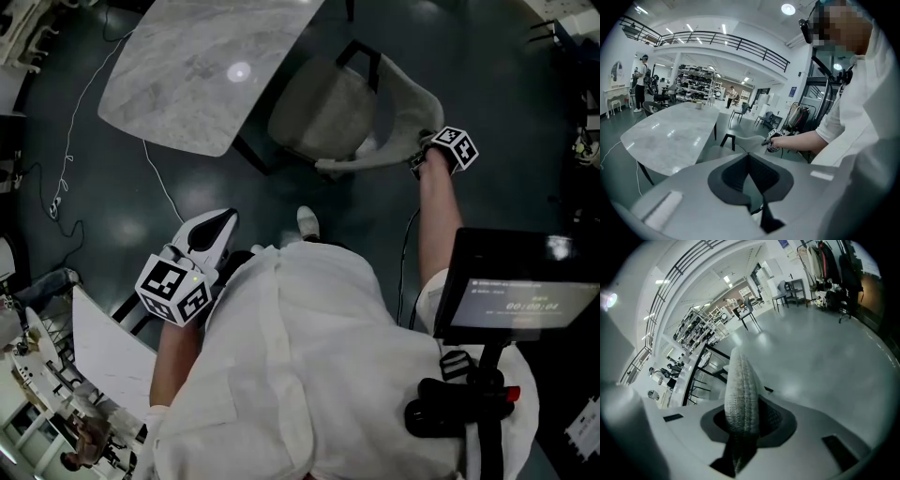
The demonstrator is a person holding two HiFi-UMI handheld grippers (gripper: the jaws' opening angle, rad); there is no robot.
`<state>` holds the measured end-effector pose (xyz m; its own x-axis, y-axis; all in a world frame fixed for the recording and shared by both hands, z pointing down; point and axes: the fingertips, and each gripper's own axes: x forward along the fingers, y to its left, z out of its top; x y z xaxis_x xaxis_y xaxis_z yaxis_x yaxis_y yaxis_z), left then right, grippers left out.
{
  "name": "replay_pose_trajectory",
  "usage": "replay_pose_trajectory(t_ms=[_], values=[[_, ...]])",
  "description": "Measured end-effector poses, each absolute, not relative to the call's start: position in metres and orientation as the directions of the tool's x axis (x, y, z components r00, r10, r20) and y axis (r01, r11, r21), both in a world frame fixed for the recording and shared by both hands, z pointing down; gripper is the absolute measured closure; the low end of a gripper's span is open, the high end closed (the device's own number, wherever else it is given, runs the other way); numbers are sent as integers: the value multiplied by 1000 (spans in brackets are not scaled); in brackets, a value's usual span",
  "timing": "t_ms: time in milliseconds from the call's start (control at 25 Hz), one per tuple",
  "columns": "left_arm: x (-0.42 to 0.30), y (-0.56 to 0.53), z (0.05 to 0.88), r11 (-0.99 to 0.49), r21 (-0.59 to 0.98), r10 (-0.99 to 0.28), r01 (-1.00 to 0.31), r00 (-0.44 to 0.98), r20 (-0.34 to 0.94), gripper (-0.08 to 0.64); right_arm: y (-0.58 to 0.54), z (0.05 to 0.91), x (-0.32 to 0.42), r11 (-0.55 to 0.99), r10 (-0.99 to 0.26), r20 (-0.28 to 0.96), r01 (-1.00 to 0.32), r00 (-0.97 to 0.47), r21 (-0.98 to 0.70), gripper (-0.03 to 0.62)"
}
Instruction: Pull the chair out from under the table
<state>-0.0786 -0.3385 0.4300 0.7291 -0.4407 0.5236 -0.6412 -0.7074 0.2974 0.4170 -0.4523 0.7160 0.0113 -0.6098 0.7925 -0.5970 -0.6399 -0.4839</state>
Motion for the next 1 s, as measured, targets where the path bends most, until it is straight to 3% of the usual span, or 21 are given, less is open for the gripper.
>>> replay_pose_trajectory(t_ms=[1000], values=[[-4, -325, 422, -832, 278, -271, -480, 789, 551, 552, -323, 703, 540, -662, -582, 813, -600, 32, -450, 511]])
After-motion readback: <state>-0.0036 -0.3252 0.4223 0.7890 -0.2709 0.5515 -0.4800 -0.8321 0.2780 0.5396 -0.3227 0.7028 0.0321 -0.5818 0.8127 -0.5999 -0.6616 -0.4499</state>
